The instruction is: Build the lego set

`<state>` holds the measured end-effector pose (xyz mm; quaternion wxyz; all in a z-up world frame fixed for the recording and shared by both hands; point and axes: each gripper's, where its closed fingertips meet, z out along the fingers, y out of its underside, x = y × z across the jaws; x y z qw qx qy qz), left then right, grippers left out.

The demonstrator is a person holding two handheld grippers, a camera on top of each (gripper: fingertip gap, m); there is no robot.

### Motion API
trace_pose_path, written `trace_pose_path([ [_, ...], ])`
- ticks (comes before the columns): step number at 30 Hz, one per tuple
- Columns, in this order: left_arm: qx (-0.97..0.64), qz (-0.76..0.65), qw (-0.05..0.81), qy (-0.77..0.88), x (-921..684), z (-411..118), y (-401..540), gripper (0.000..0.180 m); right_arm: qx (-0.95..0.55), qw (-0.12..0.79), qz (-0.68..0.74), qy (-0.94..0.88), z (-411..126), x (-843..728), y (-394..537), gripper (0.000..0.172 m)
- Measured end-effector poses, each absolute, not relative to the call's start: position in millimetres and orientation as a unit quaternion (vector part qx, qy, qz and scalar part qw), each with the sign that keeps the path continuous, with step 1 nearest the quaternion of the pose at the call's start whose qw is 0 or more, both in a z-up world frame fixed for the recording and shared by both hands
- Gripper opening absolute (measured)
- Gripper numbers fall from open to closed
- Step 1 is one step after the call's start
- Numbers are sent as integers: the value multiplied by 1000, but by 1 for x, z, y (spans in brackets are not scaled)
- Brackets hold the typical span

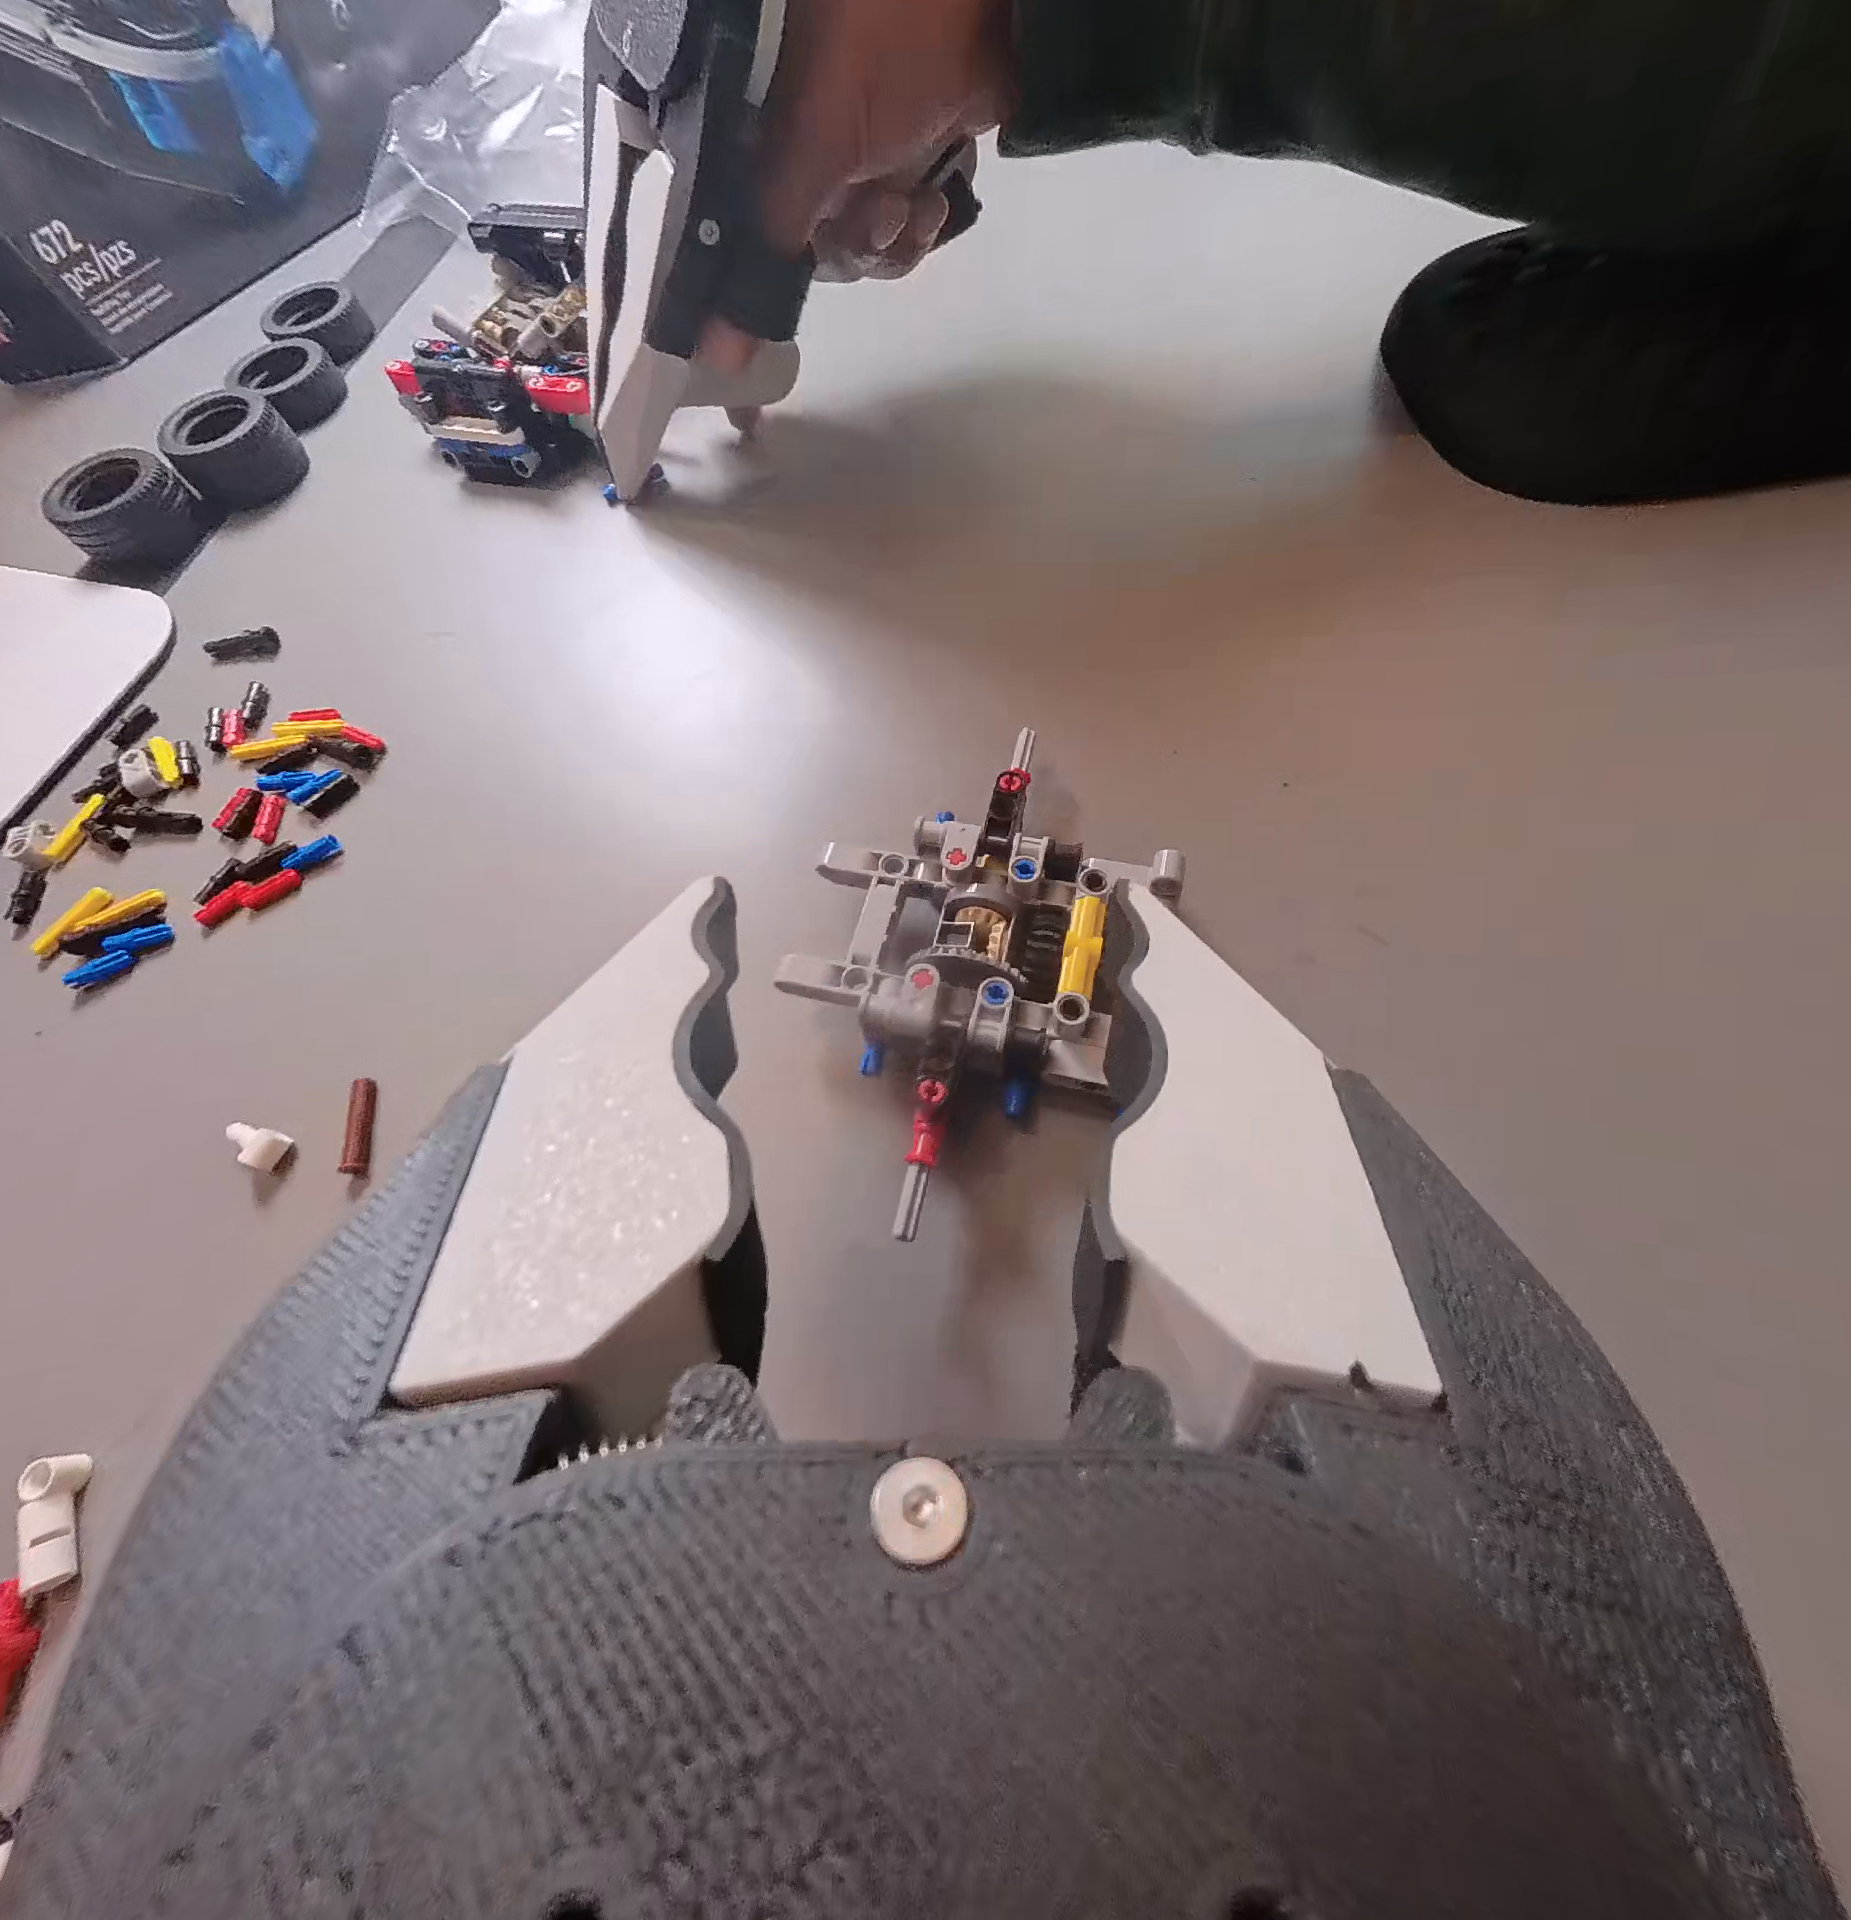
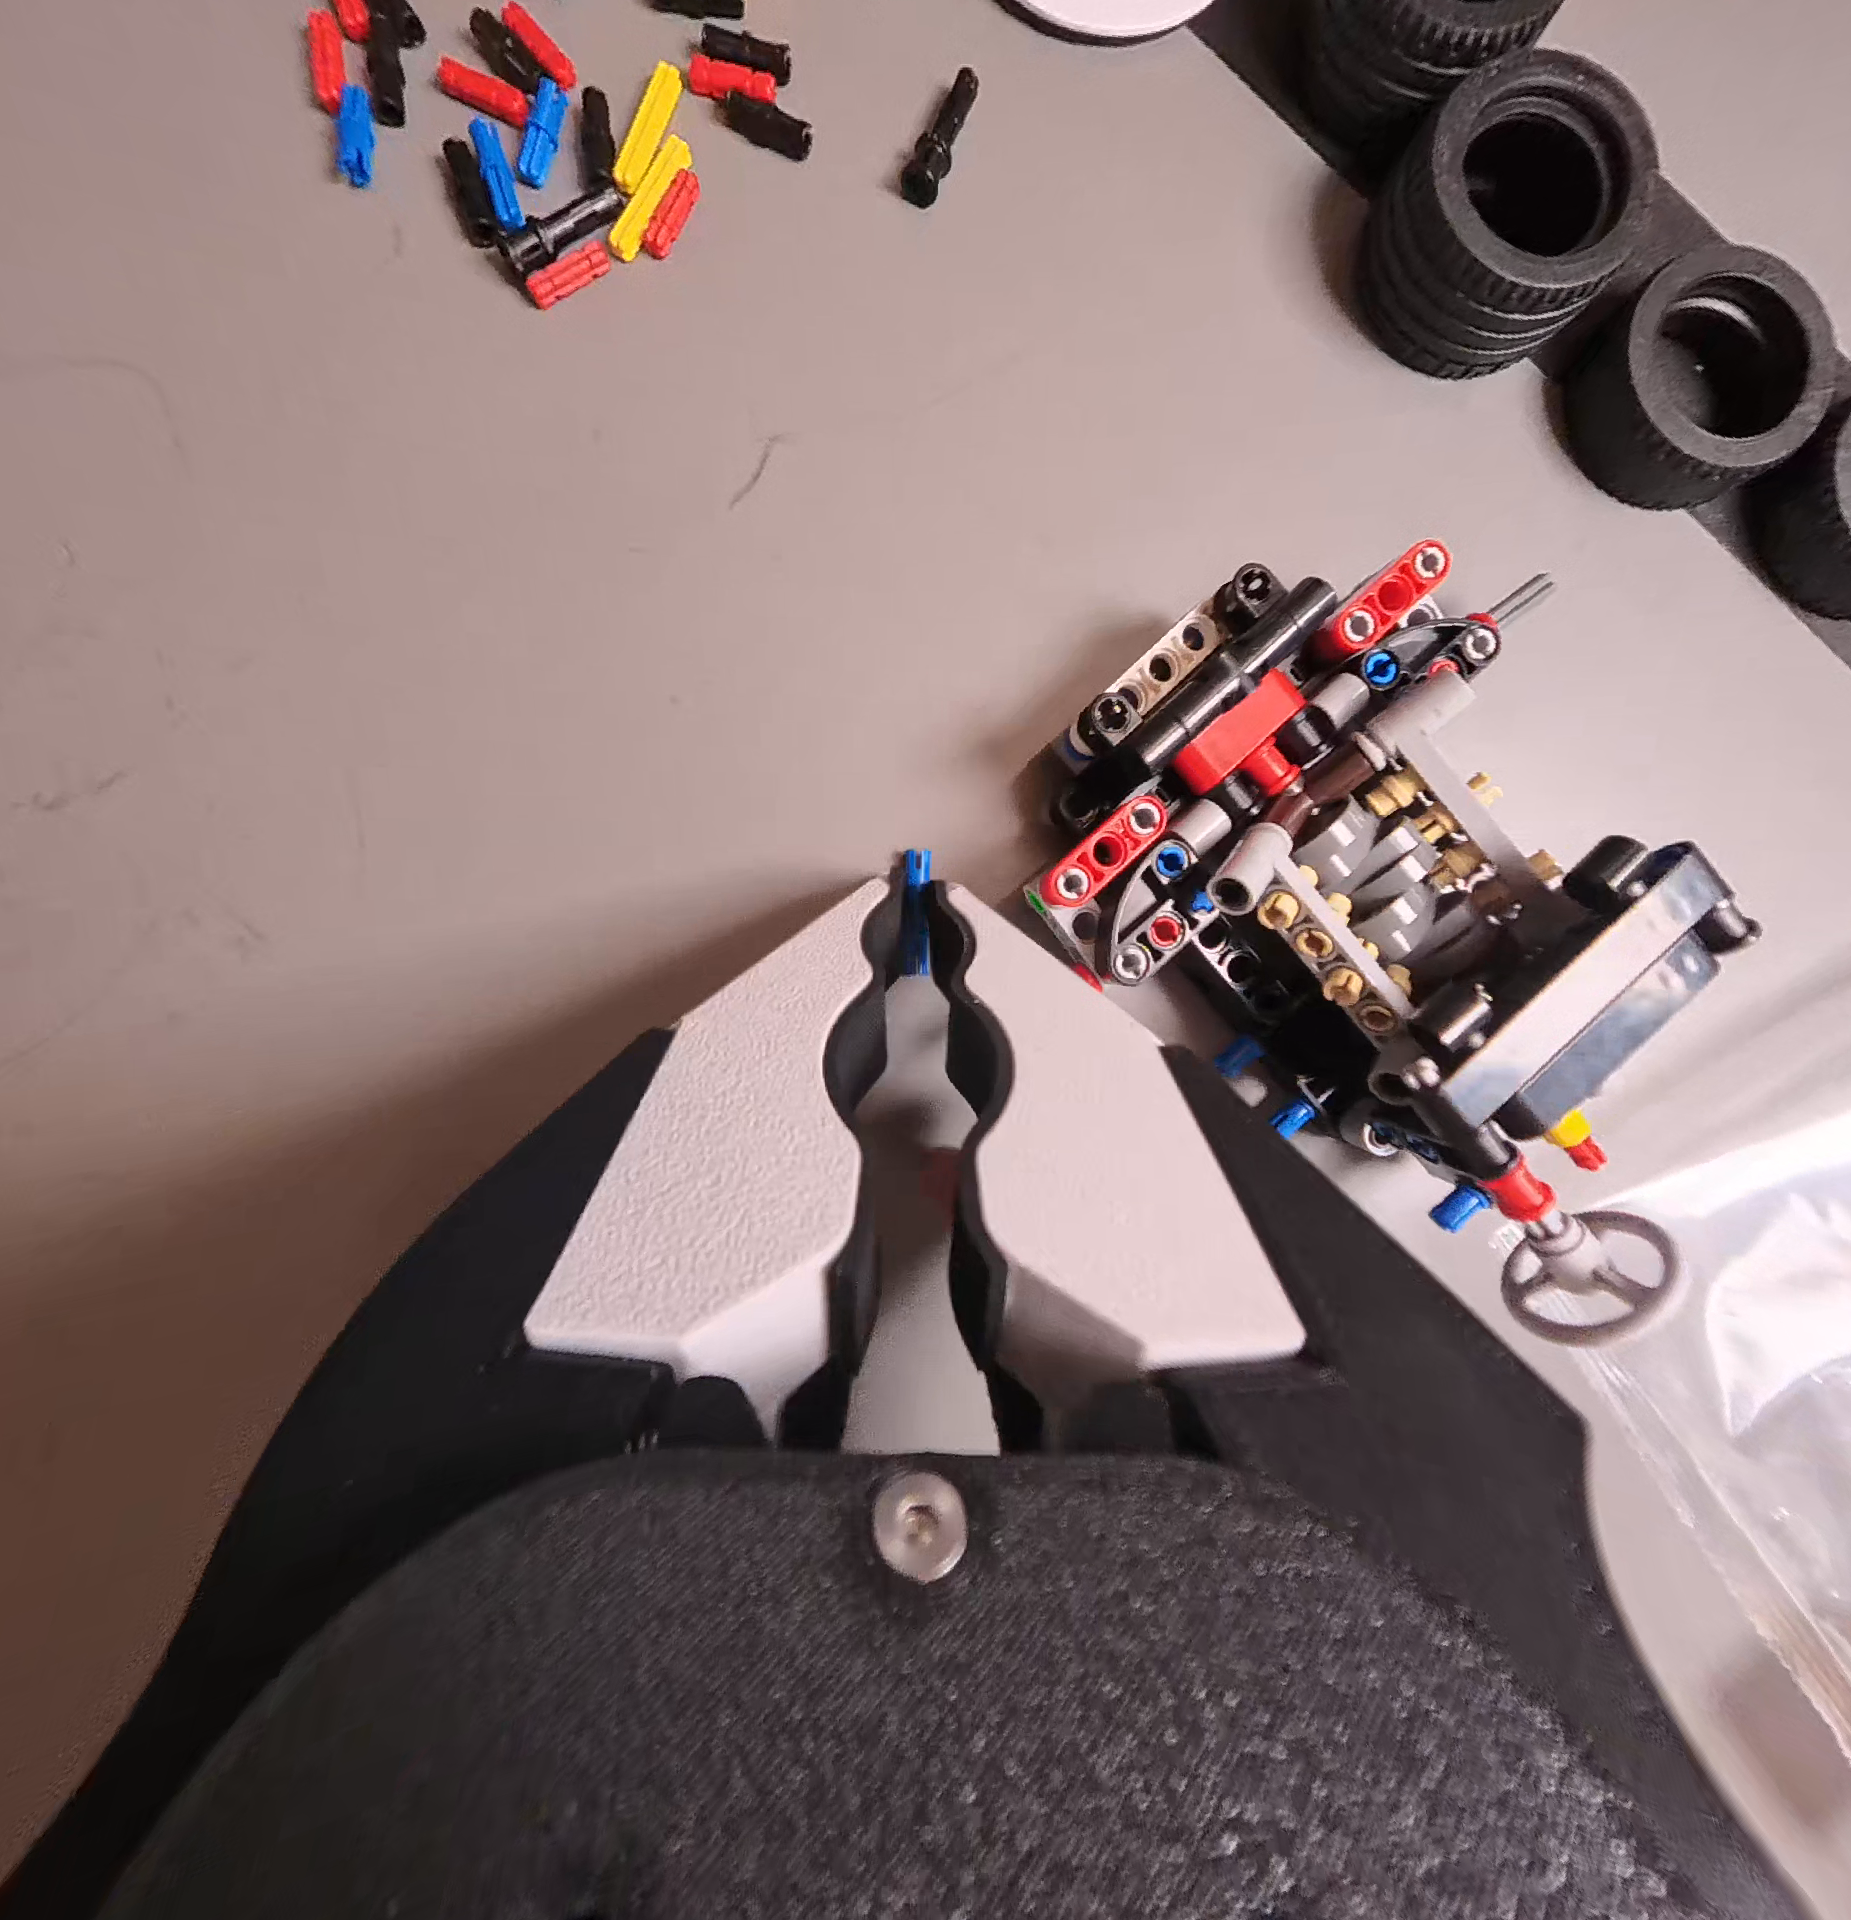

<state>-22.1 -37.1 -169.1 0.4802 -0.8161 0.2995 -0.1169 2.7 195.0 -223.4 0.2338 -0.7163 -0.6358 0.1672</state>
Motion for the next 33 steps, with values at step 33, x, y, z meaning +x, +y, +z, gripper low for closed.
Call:
trace_pose_path([
  [33,-683,-281,592,323,54,-94,-68,1,-228,468,375,-767,-95,43,-70,5],
])
